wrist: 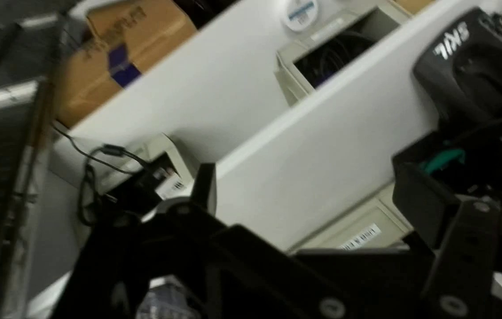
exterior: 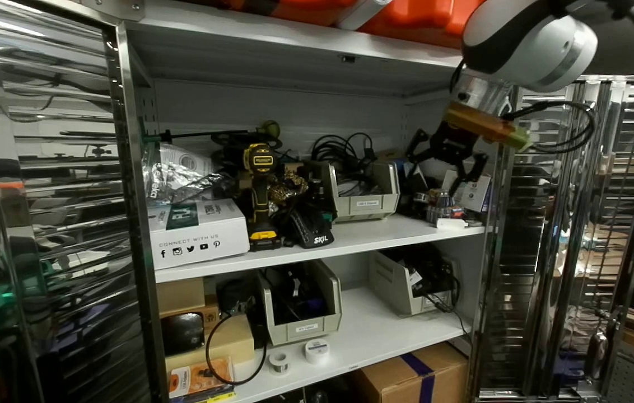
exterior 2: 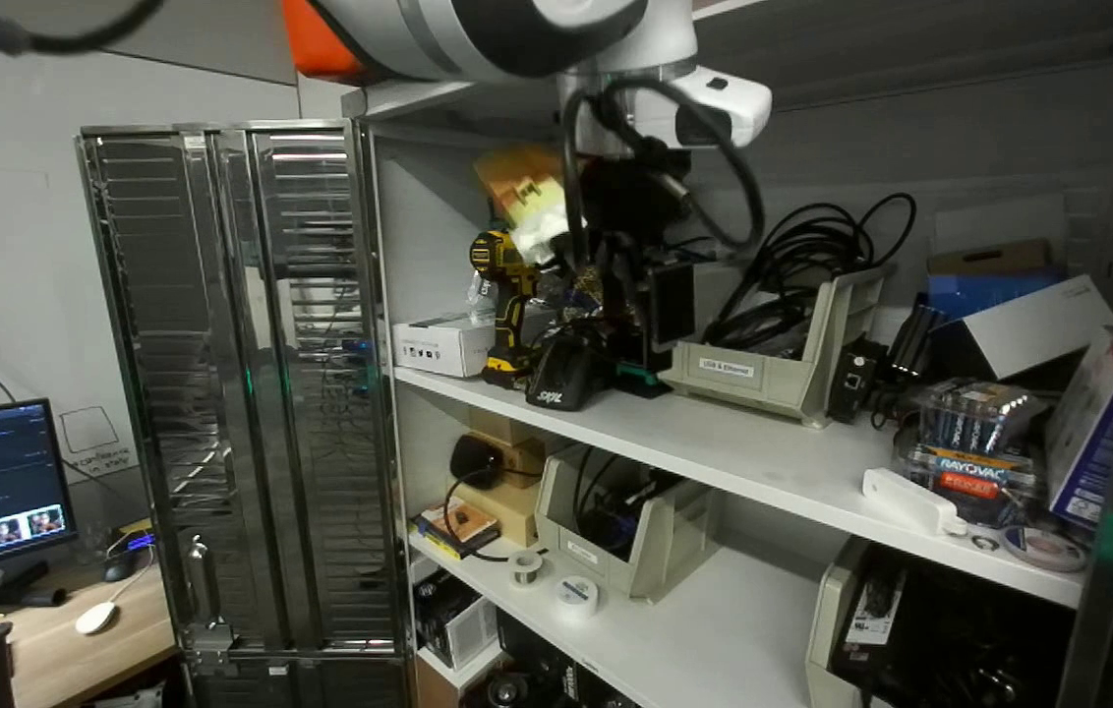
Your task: Put the cable inside the compartment.
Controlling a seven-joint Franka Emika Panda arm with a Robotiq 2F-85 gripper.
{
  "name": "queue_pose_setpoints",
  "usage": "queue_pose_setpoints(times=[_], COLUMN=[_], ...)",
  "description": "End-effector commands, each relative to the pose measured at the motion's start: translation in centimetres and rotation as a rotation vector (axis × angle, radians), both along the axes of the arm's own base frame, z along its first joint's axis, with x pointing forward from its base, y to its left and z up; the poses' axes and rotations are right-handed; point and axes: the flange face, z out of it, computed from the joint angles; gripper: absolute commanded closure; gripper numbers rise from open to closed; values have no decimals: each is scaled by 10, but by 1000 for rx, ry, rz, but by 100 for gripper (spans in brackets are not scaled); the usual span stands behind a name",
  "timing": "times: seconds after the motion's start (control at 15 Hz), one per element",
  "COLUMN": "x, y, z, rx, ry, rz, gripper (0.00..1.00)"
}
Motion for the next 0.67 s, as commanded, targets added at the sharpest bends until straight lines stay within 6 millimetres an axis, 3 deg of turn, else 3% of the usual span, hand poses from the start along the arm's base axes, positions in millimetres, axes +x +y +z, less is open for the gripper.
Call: queue_pose_setpoints(times=[0.0,0.2,0.4,0.47,0.53,0.6], x=[-65,-106,-138,-145,-133,-139], y=[-26,-45,-50,-53,-50,-51], z=[16,38,63,71,52,59], rx=[-51,-62,-52,-74,-48,-56], ry=[201,378,483,478,472,473], rz=[20,80,176,213,157,177], gripper=[0,0,0,0,0,0])
